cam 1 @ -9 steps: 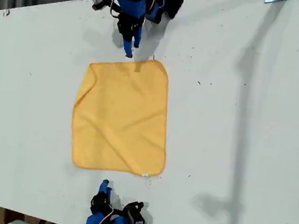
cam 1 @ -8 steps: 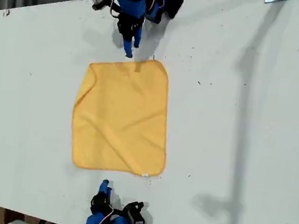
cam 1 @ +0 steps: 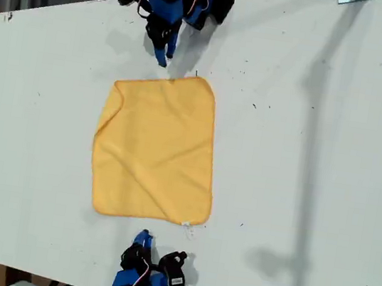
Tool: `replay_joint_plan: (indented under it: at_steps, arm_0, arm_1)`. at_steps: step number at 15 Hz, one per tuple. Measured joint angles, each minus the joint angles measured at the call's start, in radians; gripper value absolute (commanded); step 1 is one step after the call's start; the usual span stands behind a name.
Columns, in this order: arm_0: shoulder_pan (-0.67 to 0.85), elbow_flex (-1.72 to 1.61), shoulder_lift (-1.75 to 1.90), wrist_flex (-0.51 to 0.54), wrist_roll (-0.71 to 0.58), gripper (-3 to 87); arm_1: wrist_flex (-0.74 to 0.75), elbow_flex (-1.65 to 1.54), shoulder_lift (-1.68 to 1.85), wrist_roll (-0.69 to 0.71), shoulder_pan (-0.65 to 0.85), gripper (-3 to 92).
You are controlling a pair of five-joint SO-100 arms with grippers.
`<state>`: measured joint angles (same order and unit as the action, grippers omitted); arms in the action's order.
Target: Grasp corners of a square towel and fold twice.
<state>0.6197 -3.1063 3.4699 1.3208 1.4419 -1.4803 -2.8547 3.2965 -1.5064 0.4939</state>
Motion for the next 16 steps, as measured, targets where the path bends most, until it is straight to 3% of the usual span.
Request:
replay_joint_plan:
  at_steps: [2, 4, 6, 8, 15, 16]
  arm_0:
    - [-0.040, -0.011, -0.002, -0.060, -0.026, 12.3]
    - [-0.041, -0.014, -0.002, -0.078, -0.077, 12.2]
    - [-0.044, -0.014, -0.002, -0.080, -0.081, 12.0]
    - [-0.044, -0.014, -0.002, -0.080, -0.081, 11.8]
    - [-0.051, -0.014, -0.002, -0.080, -0.083, 11.5]
    - [-0.055, -0.014, -0.002, -0.080, -0.083, 11.5]
  arm_1:
    - [0.132, 0.012, -0.054, 0.227, -0.118, 33.0]
    - [0.302, 0.187, -0.422, 0.310, -0.222, 34.1]
    - [0.334, 0.284, -0.836, 0.330, -0.357, 34.3]
    - [0.314, 0.310, -0.956, 0.322, -0.422, 34.3]
    - [0.497, 0.436, -1.381, 0.324, -0.459, 31.8]
    - [0.517, 0.488, -1.463, 0.324, -0.459, 24.2]
